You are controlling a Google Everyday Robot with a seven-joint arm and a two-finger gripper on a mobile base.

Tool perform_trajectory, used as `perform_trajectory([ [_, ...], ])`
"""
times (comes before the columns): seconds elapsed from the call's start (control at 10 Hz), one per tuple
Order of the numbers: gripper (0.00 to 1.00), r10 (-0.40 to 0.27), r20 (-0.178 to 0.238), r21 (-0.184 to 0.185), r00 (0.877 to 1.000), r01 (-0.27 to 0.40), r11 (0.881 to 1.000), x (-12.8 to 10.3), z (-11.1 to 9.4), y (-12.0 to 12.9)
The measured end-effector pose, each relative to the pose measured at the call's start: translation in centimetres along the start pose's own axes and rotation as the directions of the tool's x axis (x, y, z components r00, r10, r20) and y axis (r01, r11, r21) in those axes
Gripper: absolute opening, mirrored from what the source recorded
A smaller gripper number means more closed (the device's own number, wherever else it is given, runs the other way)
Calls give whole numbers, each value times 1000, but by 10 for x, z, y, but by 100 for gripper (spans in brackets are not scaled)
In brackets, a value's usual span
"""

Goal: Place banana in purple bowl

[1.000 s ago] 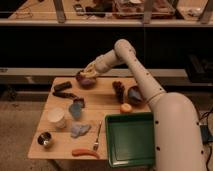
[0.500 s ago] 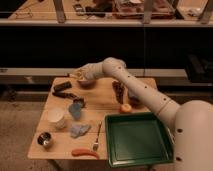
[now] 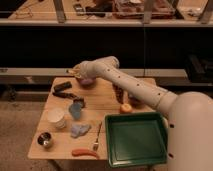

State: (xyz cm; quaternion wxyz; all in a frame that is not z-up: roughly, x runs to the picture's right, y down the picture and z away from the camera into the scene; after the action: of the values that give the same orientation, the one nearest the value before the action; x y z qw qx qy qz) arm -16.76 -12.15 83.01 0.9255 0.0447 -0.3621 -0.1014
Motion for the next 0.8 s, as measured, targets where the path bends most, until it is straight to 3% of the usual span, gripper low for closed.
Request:
perform_trajectory([
  [0.3,0,-9,1,-97,1000,9,995,0,30,-21],
  [0.8,0,25,-34,-154,999,-30,988,28,55,-26],
])
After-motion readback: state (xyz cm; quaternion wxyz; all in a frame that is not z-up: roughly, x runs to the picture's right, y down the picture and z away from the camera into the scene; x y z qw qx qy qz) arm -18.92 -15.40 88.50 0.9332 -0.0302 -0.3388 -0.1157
